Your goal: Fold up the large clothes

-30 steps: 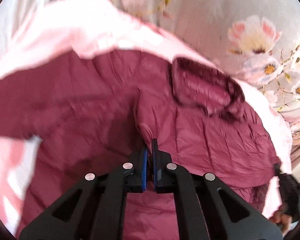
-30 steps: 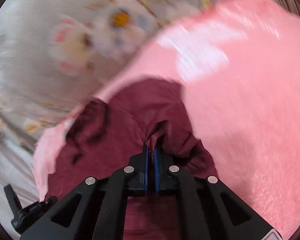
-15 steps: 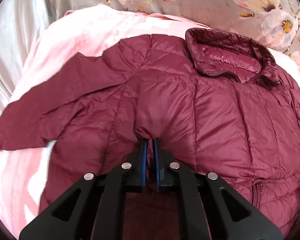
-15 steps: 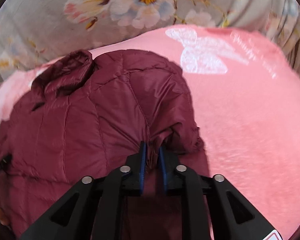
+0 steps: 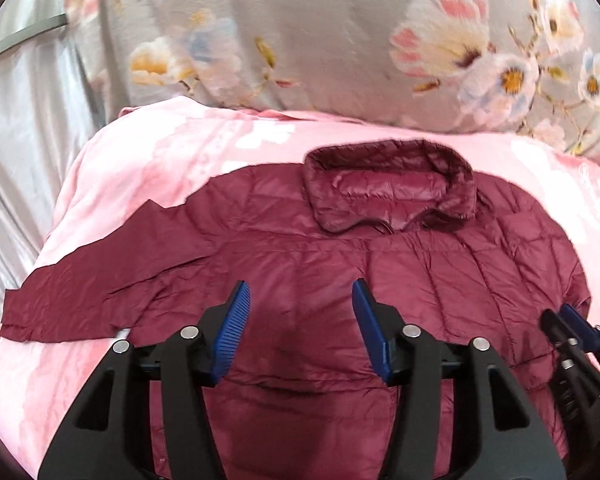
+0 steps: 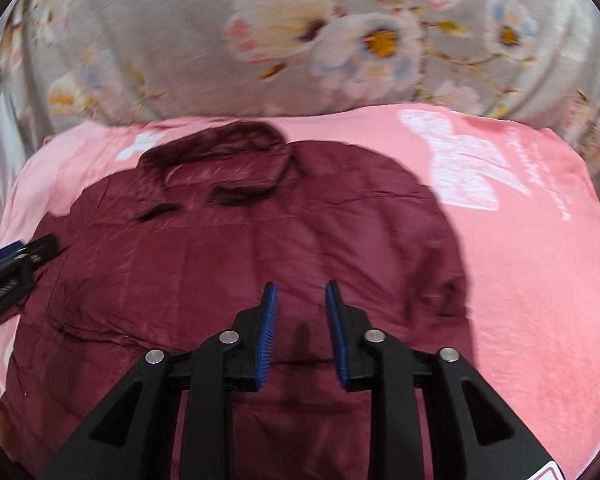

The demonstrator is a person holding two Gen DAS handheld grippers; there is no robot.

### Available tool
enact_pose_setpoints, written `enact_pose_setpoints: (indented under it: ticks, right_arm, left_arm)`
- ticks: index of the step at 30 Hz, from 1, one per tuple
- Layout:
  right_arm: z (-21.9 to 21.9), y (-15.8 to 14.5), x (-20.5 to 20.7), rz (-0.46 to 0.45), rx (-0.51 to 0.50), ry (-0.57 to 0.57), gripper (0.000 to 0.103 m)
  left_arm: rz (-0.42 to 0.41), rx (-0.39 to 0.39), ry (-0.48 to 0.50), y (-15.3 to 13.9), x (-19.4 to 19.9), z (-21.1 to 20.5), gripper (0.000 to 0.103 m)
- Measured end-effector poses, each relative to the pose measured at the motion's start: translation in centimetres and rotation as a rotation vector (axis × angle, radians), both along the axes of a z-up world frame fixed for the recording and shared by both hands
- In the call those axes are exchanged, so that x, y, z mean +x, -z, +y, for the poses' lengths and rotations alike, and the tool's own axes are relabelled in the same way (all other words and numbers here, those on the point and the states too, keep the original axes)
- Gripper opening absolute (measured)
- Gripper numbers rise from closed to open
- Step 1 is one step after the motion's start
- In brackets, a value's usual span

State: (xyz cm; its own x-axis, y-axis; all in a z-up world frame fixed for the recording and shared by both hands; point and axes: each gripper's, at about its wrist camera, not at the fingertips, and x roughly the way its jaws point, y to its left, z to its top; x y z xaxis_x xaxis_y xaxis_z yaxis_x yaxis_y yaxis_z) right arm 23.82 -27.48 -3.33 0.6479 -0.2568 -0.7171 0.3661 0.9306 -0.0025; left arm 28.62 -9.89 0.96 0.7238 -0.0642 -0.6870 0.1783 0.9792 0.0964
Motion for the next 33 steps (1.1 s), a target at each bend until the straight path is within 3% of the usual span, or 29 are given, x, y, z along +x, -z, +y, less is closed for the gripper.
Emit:
enact_pose_setpoints:
  ticks: [5,11,26,30,33]
  right_arm:
    - [1.1,2.3,1.7,0.053,-0.022,-0.012,0.021]
    - [0.5,4.9,1.8,0.089,0.033,-0.009,0.02]
    - [0.7,5.6,1.8,0.08,0.024,-0.006,0.02]
    - [0.7,5.6,1.8,0.081,0.028,-0.006,0.021]
    - [0.9,4.8,1.2,0.094,0.018,-0.01,0.024]
  left_arm:
    - [0.079,0.028,0.006,3.6,1.0,-1.7,0.051]
    - [0.14,0.042,-0.006,7.3,1.5,-1.9,0.053]
    - [0.074,0.057,-0.026,8.8,0.9,-1.9,0.062]
    - [0.093,-0.02,-0.032,8.3,0.9,-0.5,0.067]
    - [0.14,-0.163,-0.049,6.6,-0.2,3.0,0.07]
